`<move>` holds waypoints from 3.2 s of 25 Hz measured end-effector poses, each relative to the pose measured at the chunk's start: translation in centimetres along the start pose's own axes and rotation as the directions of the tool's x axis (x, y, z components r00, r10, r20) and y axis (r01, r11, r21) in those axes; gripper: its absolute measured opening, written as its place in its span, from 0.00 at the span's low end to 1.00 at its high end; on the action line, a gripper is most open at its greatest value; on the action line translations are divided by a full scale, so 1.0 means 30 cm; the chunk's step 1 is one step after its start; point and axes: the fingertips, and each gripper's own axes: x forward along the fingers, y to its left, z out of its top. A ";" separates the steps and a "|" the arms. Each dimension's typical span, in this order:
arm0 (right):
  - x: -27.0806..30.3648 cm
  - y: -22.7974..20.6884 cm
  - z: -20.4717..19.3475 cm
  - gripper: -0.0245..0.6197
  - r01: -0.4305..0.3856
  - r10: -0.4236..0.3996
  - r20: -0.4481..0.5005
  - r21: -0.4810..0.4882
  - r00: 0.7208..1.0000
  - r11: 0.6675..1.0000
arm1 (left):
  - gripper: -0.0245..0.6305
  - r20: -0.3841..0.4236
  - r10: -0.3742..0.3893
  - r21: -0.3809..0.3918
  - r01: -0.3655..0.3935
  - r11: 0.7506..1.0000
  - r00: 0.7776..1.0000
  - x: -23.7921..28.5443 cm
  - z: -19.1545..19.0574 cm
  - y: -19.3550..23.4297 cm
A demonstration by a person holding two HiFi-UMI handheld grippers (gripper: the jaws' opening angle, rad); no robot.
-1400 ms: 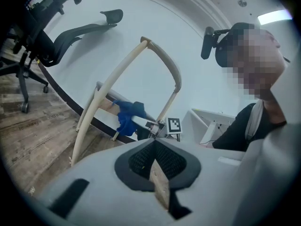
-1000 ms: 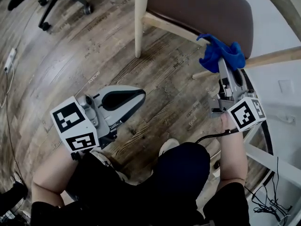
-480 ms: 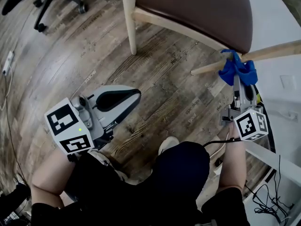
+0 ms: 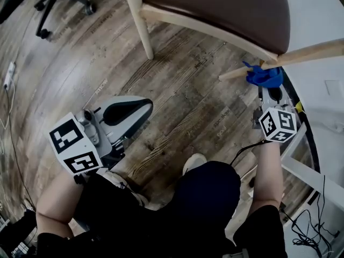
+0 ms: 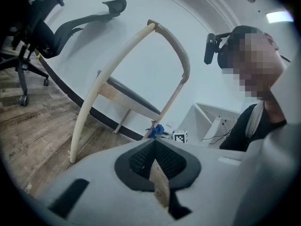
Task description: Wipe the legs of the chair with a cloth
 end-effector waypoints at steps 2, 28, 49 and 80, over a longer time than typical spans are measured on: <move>0.041 -0.011 -0.061 0.17 -0.034 0.034 -0.023 -0.008 0.999 0.999 | 0.04 -0.006 0.008 -0.003 -0.008 1.000 1.000 0.004 -0.006 0.014; 0.320 0.027 -0.782 0.16 0.036 0.015 -0.428 0.111 0.904 0.993 | 0.05 -0.051 0.086 -0.016 -0.086 0.996 0.995 0.001 -0.054 0.079; -0.130 -0.025 0.311 0.16 0.072 -0.093 0.246 0.093 0.965 0.993 | 0.04 0.041 -0.009 0.017 0.008 1.000 0.999 -0.046 0.029 -0.041; -0.359 0.042 0.970 0.17 0.174 -0.142 0.458 -0.029 0.878 0.984 | 0.04 0.107 -0.060 -0.002 0.061 0.998 0.992 -0.082 0.088 -0.116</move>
